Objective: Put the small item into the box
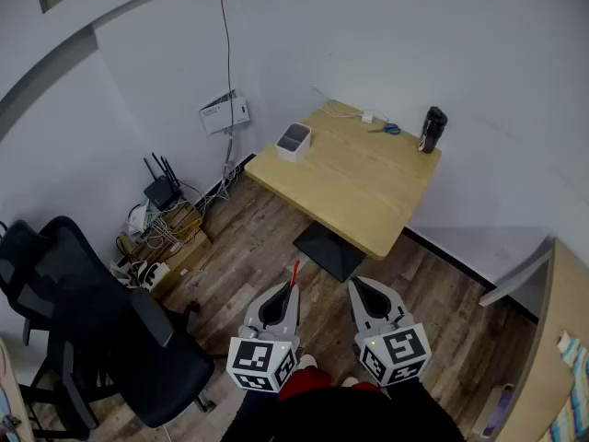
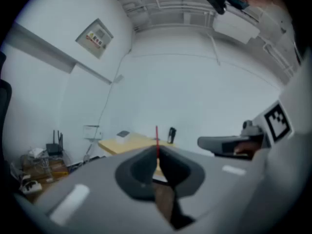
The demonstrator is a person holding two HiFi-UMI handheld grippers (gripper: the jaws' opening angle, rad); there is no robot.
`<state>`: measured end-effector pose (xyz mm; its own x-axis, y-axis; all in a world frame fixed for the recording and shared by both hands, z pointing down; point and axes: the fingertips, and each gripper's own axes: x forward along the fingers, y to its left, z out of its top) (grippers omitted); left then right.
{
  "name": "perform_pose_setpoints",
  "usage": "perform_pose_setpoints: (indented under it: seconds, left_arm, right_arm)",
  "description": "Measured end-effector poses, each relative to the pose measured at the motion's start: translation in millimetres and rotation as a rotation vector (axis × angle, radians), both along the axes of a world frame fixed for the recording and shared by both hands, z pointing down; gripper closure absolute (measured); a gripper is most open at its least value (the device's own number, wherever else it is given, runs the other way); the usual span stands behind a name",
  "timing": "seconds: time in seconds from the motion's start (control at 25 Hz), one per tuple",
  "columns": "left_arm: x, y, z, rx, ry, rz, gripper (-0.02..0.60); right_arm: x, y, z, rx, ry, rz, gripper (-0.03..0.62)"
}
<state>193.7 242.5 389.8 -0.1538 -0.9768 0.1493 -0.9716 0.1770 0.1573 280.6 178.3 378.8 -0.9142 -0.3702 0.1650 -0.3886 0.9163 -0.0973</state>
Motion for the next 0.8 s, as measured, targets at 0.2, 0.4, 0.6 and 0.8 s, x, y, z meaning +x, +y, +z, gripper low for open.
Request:
perform_pose_setpoints:
  seconds: [0.2,0.4,0.6,0.8]
  left_arm:
    - [-12.2,0.1,-2.9,0.025,-0.002,-0.001,0.569]
    - [-30.4,-3.0,-3.6,0.036,-0.003,-0.005,0.569]
    - [-52.4,-12.5,-6.2,0.048,-0.017,-0.005,0.569]
    - [-78.0,-18.0,-13.1,0.063,-0.029,-0.017,0.569]
  right_arm:
    - [-10.6,-3.2,-5.5,0.018,-0.028,0.005,0.586]
    - [-20.7,-9.8,-18.5,0.056,-0.064,0.021,0.586]
    - [-27.4,-31.2,-23.6,0.065,-0.090,0.069,0.586]
    - [-36.3,-51.3,-26.2,0.061,-0.092,0.098,0.586]
